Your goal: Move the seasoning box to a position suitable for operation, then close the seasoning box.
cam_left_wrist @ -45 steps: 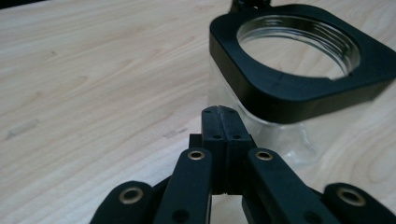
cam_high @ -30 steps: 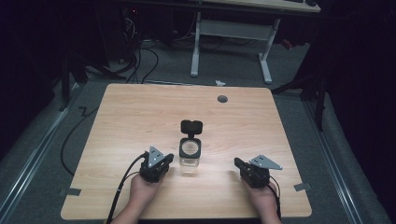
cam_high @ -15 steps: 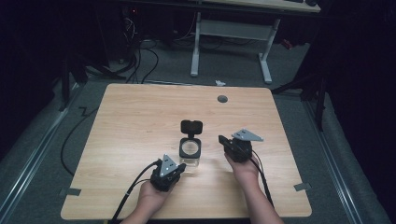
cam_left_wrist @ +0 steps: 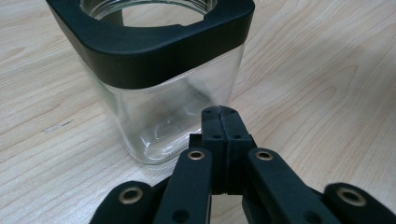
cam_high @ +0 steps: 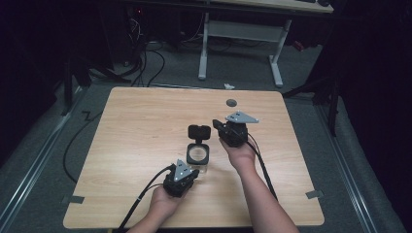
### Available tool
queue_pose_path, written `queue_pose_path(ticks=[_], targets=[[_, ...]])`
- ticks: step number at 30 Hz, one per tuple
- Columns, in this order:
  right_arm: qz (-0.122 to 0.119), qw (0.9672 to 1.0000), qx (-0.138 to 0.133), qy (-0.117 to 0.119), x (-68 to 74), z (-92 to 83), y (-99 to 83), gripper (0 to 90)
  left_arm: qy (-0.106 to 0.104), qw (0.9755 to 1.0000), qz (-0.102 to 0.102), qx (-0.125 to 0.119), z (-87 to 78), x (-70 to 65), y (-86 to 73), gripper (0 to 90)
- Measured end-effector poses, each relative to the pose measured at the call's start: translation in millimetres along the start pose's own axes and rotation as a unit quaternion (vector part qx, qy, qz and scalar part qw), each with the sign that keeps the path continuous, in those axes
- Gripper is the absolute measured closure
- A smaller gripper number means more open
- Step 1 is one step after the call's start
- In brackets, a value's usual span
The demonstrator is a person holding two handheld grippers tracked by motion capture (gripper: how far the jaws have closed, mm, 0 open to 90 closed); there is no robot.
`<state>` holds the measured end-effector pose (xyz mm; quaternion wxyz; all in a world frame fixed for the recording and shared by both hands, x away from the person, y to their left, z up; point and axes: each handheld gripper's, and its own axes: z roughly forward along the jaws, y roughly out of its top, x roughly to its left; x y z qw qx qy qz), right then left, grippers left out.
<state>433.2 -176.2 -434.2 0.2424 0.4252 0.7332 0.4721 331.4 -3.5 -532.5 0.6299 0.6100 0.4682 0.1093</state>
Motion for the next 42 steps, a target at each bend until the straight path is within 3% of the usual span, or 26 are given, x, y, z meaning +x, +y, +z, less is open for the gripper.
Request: queue_pose_path(ticks=[6,14,20,25,28,33,37,40,42], targets=[[-0.002,0.9998,-0.014,0.015,2.2,-1.0,11.8,90.0,0.001,1.0,-0.001,0.003,2.4,-1.0,0.0,90.0],[-0.034,0.999,-0.013,0.026,18.0,-6.1,12.0,90.0,0.0,1.0,0.002,0.005,3.6,-1.8,-1.5,90.0],[-0.047,0.9982,-0.009,0.036,28.2,-14.7,-0.6,90.0,-0.002,1.0,0.005,0.002,3.5,-2.0,-2.2,90.0],[-0.051,0.9973,0.01,0.052,41.4,-23.1,-27.8,90.0,-0.004,1.0,-0.001,0.0,2.0,-2.2,-1.0,90.0],[-0.053,0.9975,0.007,0.045,42.6,-35.9,-42.9,89.8,-0.006,1.0,-0.004,-0.004,-6.7,-1.3,2.1,90.0],[-0.026,0.9995,-0.002,0.019,21.0,-59.3,-60.3,89.6,0.0,0.9998,-0.01,-0.016,-25.3,8.9,8.7,89.6],[-0.004,1.0,-0.001,-0.009,-2.8,-77.2,-79.4,88.8,0.017,0.9995,-0.011,-0.025,-43.9,26.8,18.6,84.9],[0.01,0.9991,0.01,-0.041,-22.3,-94.6,-98.0,87.3,0.047,0.9982,-0.001,-0.036,-58.5,51.6,29.2,73.9],[0.015,0.9976,0.019,-0.064,-34.6,-105.8,-111.1,86.3,0.086,0.9949,0.021,-0.048,-64.9,73.4,34.7,66.8]])
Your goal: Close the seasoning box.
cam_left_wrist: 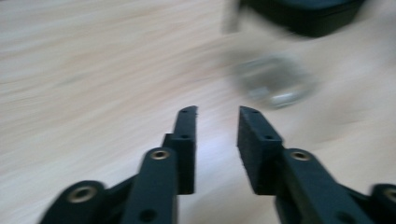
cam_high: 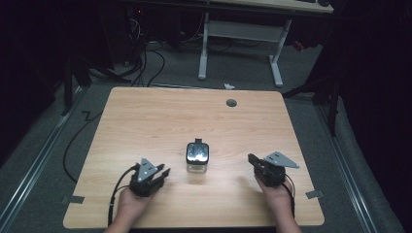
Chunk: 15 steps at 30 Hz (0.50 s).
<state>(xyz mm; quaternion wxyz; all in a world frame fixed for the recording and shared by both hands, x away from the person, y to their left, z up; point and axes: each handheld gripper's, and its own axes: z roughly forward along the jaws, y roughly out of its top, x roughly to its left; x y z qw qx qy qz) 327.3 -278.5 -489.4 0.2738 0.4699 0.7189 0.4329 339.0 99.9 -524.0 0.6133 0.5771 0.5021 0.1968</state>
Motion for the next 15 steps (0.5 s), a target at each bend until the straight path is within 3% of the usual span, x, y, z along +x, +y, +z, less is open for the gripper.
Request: queue_pose_path(ticks=[1,4,7,10,15], targets=[[0.005,0.9999,0.002,-0.009,-7.1,-3.8,-6.7,85.6,0.024,0.9997,0.003,-0.005,-2.0,14.2,3.8,62.9],[0.023,0.9988,0.008,-0.041,-24.5,-15.5,-25.5,82.8,0.064,0.9977,-0.018,-0.016,-10.3,41.5,10.9,54.1],[0.039,0.997,0.009,-0.066,-35.0,-28.4,-38.8,74.3,0.091,0.9951,-0.03,-0.024,-21.1,60.6,12.7,51.5],[0.05,0.9947,0.018,-0.088,-41.1,-35.2,-46.3,69.8,0.104,0.9935,-0.039,-0.024,-25.3,68.2,13.1,49.9],[0.058,0.9951,0.012,-0.079,-41.9,-32.0,-46.6,69.3,0.104,0.9937,-0.028,-0.031,-27.6,65.9,15.4,49.0]])
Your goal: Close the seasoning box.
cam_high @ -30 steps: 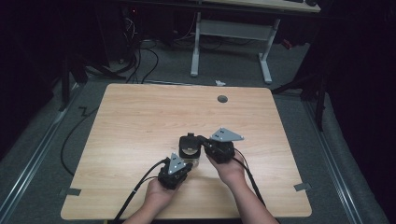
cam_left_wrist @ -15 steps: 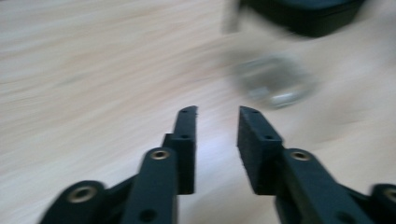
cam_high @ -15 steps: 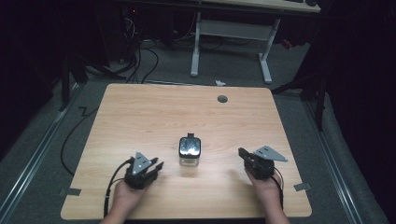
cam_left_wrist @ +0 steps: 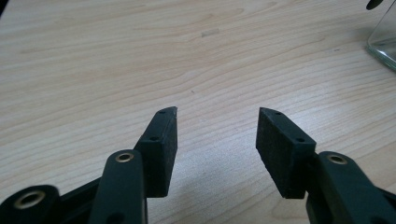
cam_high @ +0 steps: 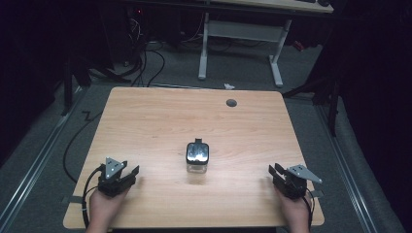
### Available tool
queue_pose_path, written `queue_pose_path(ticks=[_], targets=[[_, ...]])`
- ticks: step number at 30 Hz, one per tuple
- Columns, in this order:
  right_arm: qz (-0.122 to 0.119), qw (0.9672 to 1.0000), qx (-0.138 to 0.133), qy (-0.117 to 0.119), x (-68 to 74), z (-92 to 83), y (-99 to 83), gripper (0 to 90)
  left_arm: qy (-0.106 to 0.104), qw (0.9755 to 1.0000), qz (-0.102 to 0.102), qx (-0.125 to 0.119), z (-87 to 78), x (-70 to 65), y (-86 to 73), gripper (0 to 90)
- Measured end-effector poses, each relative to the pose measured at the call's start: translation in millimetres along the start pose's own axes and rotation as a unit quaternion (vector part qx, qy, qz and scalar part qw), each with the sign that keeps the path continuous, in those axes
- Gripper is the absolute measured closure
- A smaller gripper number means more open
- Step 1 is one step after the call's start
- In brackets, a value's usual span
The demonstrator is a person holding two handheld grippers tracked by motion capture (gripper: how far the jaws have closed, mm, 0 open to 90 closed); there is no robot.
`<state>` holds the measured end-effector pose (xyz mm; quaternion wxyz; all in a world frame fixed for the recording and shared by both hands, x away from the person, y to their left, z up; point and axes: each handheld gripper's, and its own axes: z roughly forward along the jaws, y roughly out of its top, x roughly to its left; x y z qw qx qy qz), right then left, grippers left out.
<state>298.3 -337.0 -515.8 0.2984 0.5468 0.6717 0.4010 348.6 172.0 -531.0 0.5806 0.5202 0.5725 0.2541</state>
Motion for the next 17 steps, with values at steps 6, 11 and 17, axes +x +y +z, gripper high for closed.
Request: queue_pose_path(ticks=[6,11,17], targets=[[-0.005,1.0,-0.003,0.0,0.5,-3.6,-2.1,69.3,0.001,1.0,0.001,0.003,1.2,-2.3,-4.0,49.0],[-0.013,0.9999,-0.002,0.004,3.5,-2.1,-1.8,68.9,0.001,1.0,0.003,0.0,1.5,-3.1,-3.4,48.7],[-0.018,0.9998,0.002,0.007,6.2,0.3,-2.1,68.1,0.001,1.0,0.001,0.001,1.5,-1.3,-3.4,48.8]])
